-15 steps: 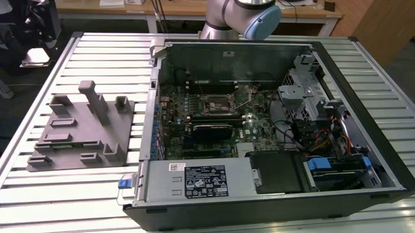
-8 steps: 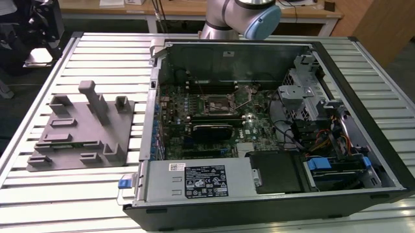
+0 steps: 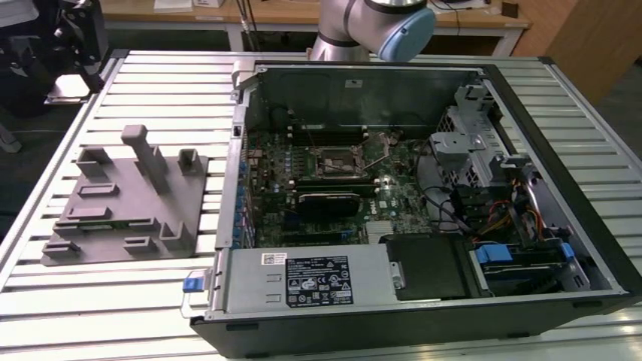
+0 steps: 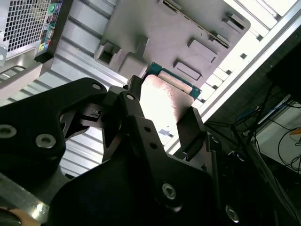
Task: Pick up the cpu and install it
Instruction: 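Pick up the cpu and move it towards the insertion slot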
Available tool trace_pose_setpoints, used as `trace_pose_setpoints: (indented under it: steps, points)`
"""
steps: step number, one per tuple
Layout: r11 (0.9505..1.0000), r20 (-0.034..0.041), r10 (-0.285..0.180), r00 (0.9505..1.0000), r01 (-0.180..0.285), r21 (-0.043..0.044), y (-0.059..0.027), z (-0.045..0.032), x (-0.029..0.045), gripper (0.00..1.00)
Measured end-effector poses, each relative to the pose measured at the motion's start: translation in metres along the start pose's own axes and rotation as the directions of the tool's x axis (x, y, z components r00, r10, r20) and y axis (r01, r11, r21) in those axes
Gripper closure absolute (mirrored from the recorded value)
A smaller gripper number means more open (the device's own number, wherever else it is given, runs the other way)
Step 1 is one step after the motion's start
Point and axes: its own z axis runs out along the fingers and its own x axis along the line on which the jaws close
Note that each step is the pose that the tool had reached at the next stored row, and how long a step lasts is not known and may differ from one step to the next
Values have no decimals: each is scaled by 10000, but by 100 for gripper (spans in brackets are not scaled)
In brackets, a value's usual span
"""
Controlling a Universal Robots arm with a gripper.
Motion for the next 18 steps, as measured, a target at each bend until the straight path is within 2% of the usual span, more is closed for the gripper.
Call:
trace_pose_setpoints:
  steps: [18]
  points:
    - [10000,0,0,10000,0,0,-6,3,-196,45]
